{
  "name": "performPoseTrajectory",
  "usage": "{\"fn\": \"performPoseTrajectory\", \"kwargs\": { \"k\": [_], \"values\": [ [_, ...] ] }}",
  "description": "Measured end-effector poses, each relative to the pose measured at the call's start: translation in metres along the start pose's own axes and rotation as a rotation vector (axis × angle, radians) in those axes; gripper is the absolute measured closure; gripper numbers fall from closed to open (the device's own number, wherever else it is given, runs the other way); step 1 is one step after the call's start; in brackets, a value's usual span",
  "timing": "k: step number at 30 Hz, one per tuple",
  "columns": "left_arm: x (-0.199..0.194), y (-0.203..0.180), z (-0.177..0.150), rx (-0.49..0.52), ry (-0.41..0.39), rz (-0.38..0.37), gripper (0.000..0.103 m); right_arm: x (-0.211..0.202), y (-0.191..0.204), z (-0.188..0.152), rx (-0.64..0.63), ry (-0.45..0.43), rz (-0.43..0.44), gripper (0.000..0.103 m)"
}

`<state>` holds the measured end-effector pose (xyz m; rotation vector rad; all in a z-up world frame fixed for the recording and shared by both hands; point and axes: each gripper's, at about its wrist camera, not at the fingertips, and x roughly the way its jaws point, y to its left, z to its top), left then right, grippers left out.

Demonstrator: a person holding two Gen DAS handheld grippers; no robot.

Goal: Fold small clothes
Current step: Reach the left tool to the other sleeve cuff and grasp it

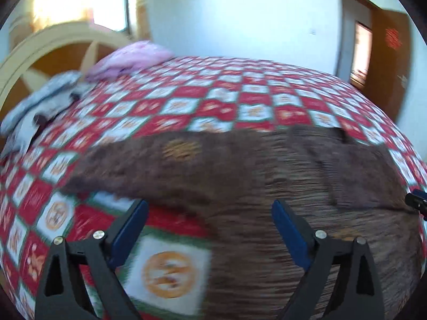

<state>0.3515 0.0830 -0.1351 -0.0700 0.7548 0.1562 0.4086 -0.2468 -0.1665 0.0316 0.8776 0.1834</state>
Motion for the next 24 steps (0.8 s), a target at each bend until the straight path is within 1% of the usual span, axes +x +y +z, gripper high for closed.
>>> {"fn": "performPoseTrajectory", "kwargs": {
  "k": [1,2,3,4,7,9,10,11,14,16,17,19,20,21,24],
  "values": [
    [0.002,0.008,-0.001,-0.019,0.012,0.013,0.006,0.008,0.0,-0.001,0.007,0.027,0.003,0.044],
    [0.004,0.02,-0.003,-0.047,0.026,0.025,0.006,0.02,0.001,-0.004,0.021,0.086,0.014,0.044],
    [0.006,0.031,-0.005,-0.069,0.035,0.034,0.006,0.025,0.002,-0.009,0.023,0.119,0.013,0.044],
    [0.007,0.04,-0.008,-0.085,0.046,0.047,0.006,0.021,0.005,-0.013,-0.001,0.109,-0.005,0.044],
    [0.004,0.069,-0.016,-0.121,0.05,0.079,0.006,0.01,0.018,-0.026,-0.086,0.142,-0.06,0.044],
    [0.001,0.089,-0.02,-0.126,0.042,0.112,0.006,0.005,0.023,-0.027,-0.113,0.158,-0.088,0.044],
    [0.001,0.096,-0.02,-0.13,0.04,0.125,0.006,0.003,0.025,-0.023,-0.112,0.152,-0.1,0.044],
    [0.001,0.106,-0.021,-0.139,0.041,0.143,0.006,-0.001,0.028,-0.019,-0.107,0.118,-0.098,0.044],
    [0.004,0.13,-0.021,-0.193,0.058,0.174,0.006,-0.005,0.046,-0.002,-0.1,0.002,-0.027,0.044],
    [0.003,0.143,-0.02,-0.239,0.043,0.186,0.006,0.007,0.056,0.005,-0.096,-0.036,-0.008,0.044],
    [0.002,0.148,-0.02,-0.257,0.035,0.193,0.006,0.015,0.06,0.006,-0.098,-0.026,-0.01,0.044],
    [0.002,0.157,-0.02,-0.296,0.037,0.179,0.006,0.035,0.066,0.001,-0.102,0.037,-0.012,0.044],
    [0.003,0.16,-0.02,-0.309,0.037,0.175,0.006,0.039,0.07,-0.005,-0.107,0.037,-0.019,0.044],
    [0.003,0.162,-0.021,-0.321,0.037,0.168,0.006,0.035,0.074,-0.011,-0.126,0.002,-0.038,0.044],
    [0.006,0.169,-0.021,-0.356,0.037,0.134,0.006,0.028,0.077,-0.023,-0.14,-0.026,-0.043,0.044]
  ]
}}
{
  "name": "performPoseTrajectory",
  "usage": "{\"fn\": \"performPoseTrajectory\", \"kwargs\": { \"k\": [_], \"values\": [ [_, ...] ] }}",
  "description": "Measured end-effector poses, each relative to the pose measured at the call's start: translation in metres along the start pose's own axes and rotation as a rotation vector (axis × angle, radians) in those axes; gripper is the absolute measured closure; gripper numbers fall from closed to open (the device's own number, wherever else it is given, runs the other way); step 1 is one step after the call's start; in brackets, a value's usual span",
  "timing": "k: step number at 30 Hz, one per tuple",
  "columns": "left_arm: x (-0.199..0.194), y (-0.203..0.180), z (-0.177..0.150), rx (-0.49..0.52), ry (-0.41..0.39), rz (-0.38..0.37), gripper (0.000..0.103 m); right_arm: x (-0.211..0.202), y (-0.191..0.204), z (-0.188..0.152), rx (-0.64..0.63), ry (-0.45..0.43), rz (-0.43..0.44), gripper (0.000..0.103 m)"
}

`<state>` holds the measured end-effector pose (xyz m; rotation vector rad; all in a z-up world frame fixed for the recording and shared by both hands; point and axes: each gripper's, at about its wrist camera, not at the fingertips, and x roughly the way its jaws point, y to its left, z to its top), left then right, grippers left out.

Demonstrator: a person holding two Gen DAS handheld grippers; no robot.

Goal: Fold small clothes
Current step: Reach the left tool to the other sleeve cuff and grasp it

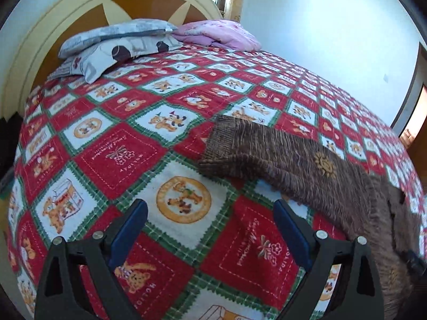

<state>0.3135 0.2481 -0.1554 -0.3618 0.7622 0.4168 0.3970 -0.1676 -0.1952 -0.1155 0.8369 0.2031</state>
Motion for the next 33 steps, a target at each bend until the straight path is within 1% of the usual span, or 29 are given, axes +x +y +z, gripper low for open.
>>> {"fn": "performPoseTrajectory", "kwargs": {
  "k": [3,5,8,11,13,15,18,20,21,23,24,25,26,27,28,30,33],
  "values": [
    [0.008,0.004,0.004,-0.06,0.027,-0.063,0.009,0.0,-0.006,-0.001,0.021,-0.002,0.018,0.043],
    [0.012,0.005,0.007,-0.131,0.042,-0.114,0.015,0.0,-0.003,-0.001,0.012,-0.007,0.005,0.043],
    [0.016,0.002,0.012,-0.216,0.056,-0.181,0.015,0.004,0.002,0.002,-0.002,-0.013,-0.014,0.043],
    [0.019,-0.005,0.017,-0.266,0.059,-0.221,0.015,0.004,0.001,0.001,0.003,-0.017,-0.01,0.042],
    [0.024,-0.007,0.021,-0.295,0.073,-0.237,0.015,0.004,0.0,0.001,0.006,-0.019,-0.007,0.042],
    [0.032,-0.005,0.025,-0.33,0.082,-0.237,0.016,0.003,0.0,0.001,0.006,-0.02,-0.007,0.042],
    [0.047,0.001,0.029,-0.395,0.122,-0.234,0.022,0.003,0.001,0.0,0.005,-0.023,-0.009,0.042],
    [0.055,0.007,0.031,-0.439,0.126,-0.231,0.027,0.003,0.0,0.0,0.005,-0.025,-0.009,0.042],
    [0.057,0.009,0.034,-0.445,0.122,-0.225,0.029,0.003,0.0,0.0,0.005,-0.026,-0.009,0.042],
    [0.059,0.013,0.037,-0.457,0.118,-0.212,0.039,0.003,0.0,0.0,0.005,-0.026,-0.009,0.042],
    [0.061,0.014,0.038,-0.462,0.118,-0.21,0.041,0.003,0.0,0.0,0.005,-0.025,-0.009,0.042],
    [0.063,0.015,0.039,-0.464,0.119,-0.203,0.049,0.003,0.0,0.0,0.005,-0.026,-0.008,0.042],
    [0.064,0.017,0.039,-0.459,0.119,-0.198,0.064,0.003,0.0,0.0,0.005,-0.026,-0.009,0.042],
    [0.065,0.018,0.04,-0.453,0.121,-0.201,0.074,0.003,0.0,0.0,0.005,-0.026,-0.009,0.042],
    [0.067,0.019,0.04,-0.449,0.13,-0.215,0.094,0.003,0.0,0.0,0.005,-0.026,-0.009,0.042],
    [0.066,0.022,0.038,-0.453,0.123,-0.238,0.093,0.003,0.0,0.0,0.005,-0.026,-0.009,0.042],
    [0.056,0.022,0.04,-0.436,0.08,-0.256,0.093,0.003,0.0,-0.001,0.006,-0.026,-0.008,0.042]
  ]
}}
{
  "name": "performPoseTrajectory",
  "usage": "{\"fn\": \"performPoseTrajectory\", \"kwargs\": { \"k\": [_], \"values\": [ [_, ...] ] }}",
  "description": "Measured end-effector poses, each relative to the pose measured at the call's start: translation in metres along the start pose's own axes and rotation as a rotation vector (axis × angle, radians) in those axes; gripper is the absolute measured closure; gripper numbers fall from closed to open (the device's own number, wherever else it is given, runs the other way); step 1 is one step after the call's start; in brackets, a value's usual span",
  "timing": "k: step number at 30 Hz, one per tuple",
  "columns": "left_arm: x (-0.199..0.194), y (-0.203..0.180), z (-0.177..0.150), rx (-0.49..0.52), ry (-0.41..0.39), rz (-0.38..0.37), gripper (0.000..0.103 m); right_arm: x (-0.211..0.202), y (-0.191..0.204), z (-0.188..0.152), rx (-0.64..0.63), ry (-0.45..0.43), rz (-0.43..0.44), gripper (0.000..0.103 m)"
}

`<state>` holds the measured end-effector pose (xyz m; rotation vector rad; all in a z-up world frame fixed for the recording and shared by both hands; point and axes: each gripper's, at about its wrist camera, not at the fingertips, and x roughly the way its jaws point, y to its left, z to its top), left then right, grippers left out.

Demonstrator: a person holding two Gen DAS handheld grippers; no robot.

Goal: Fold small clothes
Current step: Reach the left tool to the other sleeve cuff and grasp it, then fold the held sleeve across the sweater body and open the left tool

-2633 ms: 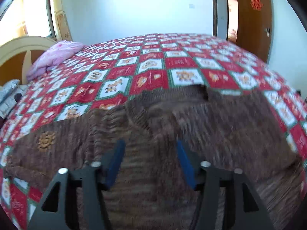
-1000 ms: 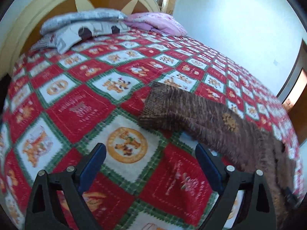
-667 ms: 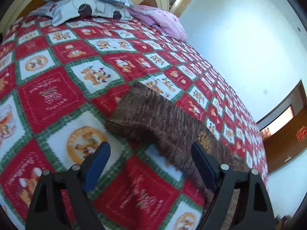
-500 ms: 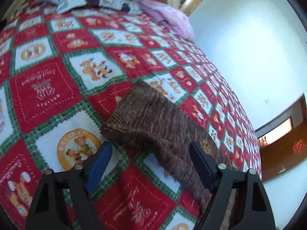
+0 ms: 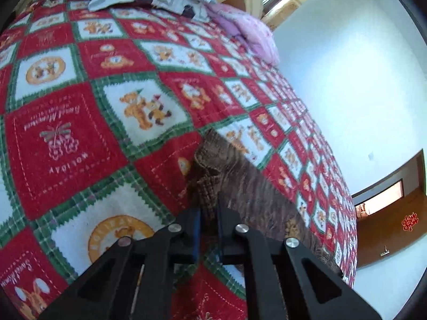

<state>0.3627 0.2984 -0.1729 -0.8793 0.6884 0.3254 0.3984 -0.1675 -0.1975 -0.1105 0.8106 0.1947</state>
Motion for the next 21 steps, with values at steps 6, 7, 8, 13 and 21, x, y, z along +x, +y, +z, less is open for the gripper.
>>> {"fn": "performPoseTrajectory", "kwargs": {
  "k": [6,7,8,13,21],
  "values": [
    [-0.021,-0.029,0.003,0.089,-0.076,-0.048,0.094,-0.001,0.0,0.0,0.002,-0.001,0.001,0.042],
    [-0.026,-0.037,0.003,0.109,-0.089,-0.06,0.094,-0.001,0.0,0.0,0.003,-0.002,0.002,0.042],
    [-0.03,-0.045,0.002,0.132,-0.099,-0.081,0.094,-0.002,-0.001,0.001,0.005,-0.002,0.004,0.042],
    [-0.051,-0.09,-0.007,0.258,-0.137,-0.161,0.094,-0.002,-0.005,0.001,0.024,-0.007,0.027,0.042],
    [-0.062,-0.148,-0.033,0.347,-0.103,-0.255,0.094,-0.004,-0.012,0.0,0.072,-0.024,0.083,0.038]
  ]
}}
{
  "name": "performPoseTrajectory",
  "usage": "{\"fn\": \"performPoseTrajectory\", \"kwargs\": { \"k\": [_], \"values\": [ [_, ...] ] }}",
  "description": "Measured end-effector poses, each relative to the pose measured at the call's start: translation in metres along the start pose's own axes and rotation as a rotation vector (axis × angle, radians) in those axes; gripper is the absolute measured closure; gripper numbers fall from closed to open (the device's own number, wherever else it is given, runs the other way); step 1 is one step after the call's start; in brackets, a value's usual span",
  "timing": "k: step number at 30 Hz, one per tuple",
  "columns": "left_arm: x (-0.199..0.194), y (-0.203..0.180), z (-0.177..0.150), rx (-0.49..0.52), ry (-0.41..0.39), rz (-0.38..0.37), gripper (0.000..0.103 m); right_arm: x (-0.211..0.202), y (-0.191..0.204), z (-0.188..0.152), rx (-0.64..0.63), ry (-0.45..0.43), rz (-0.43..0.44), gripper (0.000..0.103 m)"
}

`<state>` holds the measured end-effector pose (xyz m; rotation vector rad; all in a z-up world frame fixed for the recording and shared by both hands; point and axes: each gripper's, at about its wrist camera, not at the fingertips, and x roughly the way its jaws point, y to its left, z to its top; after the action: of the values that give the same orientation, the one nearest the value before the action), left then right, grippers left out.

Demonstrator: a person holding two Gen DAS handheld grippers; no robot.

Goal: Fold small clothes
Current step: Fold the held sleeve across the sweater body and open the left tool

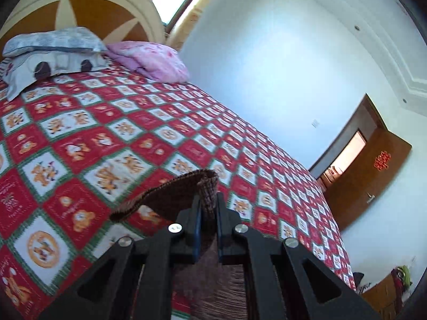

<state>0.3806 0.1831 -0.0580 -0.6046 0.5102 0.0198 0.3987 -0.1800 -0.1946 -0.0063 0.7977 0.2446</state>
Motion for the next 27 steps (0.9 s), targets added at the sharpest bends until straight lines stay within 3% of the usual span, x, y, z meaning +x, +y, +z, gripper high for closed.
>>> {"fn": "performPoseTrajectory", "kwargs": {
  "k": [6,12,17,20,22,24,26,27],
  "values": [
    [0.014,-0.056,-0.022,0.042,0.053,-0.088,0.094,-0.02,-0.018,0.001,0.096,0.021,0.018,0.038],
    [0.035,-0.12,-0.059,0.152,0.103,-0.15,0.094,-0.058,-0.038,-0.021,0.13,0.017,0.001,0.037],
    [0.068,-0.155,-0.122,0.244,0.225,-0.165,0.092,-0.072,-0.048,-0.041,0.159,-0.002,-0.002,0.036],
    [0.076,-0.171,-0.16,0.338,0.321,-0.168,0.077,-0.072,-0.051,-0.052,0.164,-0.019,-0.008,0.036],
    [0.065,-0.176,-0.174,0.407,0.325,-0.192,0.075,-0.069,-0.05,-0.056,0.153,-0.011,-0.009,0.036],
    [0.046,-0.176,-0.18,0.496,0.279,-0.184,0.059,-0.07,-0.049,-0.056,0.132,-0.021,-0.016,0.036],
    [0.029,-0.162,-0.174,0.552,0.196,-0.134,0.026,-0.074,-0.047,-0.056,0.13,-0.036,-0.014,0.036],
    [0.026,-0.152,-0.169,0.562,0.157,-0.095,0.022,-0.076,-0.045,-0.055,0.128,-0.041,-0.014,0.036]
  ]
}}
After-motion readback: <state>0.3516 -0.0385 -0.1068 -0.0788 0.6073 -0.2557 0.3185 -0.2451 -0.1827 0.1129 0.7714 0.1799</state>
